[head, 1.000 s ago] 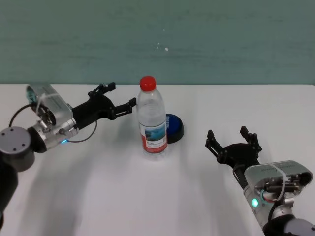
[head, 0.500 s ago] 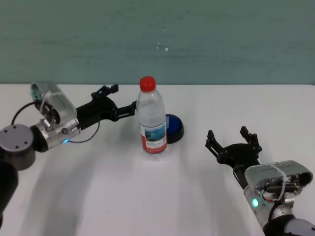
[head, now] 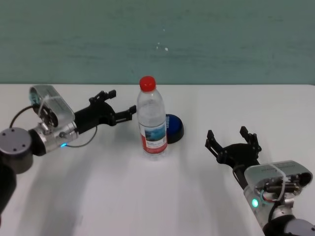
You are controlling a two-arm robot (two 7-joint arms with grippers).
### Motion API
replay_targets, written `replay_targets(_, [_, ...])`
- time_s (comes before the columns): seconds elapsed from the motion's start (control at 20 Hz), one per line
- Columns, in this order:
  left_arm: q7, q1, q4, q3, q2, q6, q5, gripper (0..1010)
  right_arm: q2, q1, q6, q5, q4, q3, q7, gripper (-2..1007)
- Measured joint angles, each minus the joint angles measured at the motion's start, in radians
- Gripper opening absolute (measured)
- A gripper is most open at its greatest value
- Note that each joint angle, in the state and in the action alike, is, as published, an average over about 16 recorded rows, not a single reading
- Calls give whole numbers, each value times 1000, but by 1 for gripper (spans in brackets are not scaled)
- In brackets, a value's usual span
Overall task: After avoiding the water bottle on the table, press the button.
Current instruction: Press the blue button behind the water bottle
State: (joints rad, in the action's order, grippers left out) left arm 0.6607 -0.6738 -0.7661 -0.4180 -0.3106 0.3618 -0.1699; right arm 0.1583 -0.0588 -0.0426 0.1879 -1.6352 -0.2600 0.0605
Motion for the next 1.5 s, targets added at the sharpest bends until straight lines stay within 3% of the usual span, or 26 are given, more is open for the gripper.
replay_targets(0.55, [13, -35, 87, -4, 22, 27, 2, 1000, 0, 0, 0, 0, 0, 0, 0, 1003])
replay_targets(1.15, [42, -132, 265, 3, 79, 115, 20, 1000, 0, 0, 0, 0, 0, 0, 0, 1003])
replay_targets(1.5, [54, -165, 321, 9, 106, 143, 37, 1000, 0, 0, 0, 0, 0, 0, 0, 1003])
